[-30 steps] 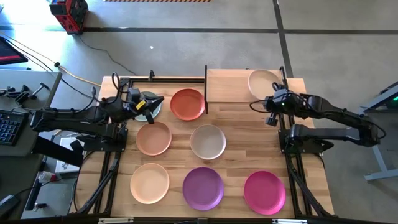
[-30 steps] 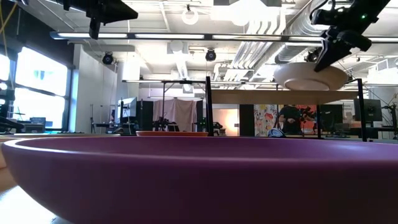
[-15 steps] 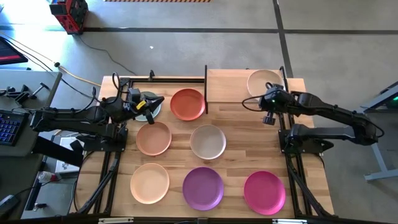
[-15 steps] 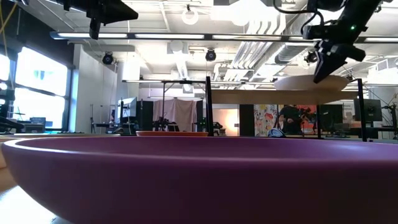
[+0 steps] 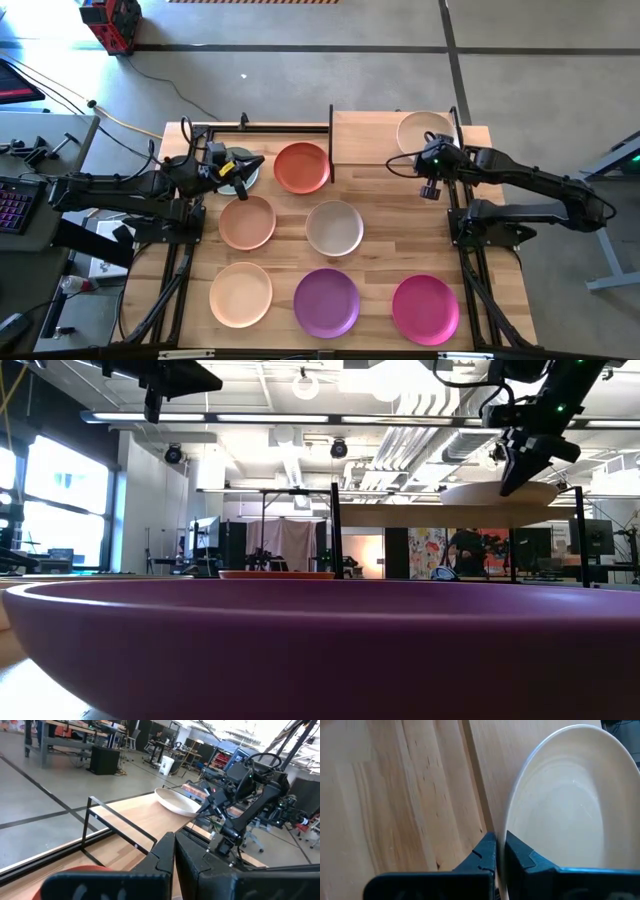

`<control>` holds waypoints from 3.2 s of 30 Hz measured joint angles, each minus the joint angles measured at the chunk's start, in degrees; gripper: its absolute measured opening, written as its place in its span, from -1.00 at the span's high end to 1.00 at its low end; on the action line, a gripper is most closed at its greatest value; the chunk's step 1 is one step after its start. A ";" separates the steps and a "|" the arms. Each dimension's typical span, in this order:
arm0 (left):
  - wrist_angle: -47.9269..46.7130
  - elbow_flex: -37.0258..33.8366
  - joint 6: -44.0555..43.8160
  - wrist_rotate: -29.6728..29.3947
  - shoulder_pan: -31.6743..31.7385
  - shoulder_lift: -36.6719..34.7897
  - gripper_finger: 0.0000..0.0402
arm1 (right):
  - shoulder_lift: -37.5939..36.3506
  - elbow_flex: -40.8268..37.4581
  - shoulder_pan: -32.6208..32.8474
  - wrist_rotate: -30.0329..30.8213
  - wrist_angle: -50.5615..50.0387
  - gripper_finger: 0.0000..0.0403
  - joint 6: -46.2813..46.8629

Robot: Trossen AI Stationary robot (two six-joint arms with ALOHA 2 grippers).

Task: Place and stack plates onto a shelf
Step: Put the white plate on the shelf, then stack the orange plate on top of the white plate on the shelf

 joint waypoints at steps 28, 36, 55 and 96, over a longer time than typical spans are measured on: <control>0.52 0.00 -0.16 0.06 0.00 -0.02 0.99 | 0.04 -0.15 2.50 -1.79 1.57 0.63 3.04; 0.52 0.00 -0.14 0.07 0.00 -0.02 0.99 | 0.02 1.61 3.87 1.08 1.26 0.63 4.52; -0.12 0.02 -6.85 5.23 -0.31 1.77 0.99 | 0.00 18.94 3.91 -11.09 -1.52 0.63 18.86; -2.99 3.77 -28.58 23.88 -7.97 27.91 0.99 | 2.17 22.12 3.93 -21.19 -2.79 0.63 37.61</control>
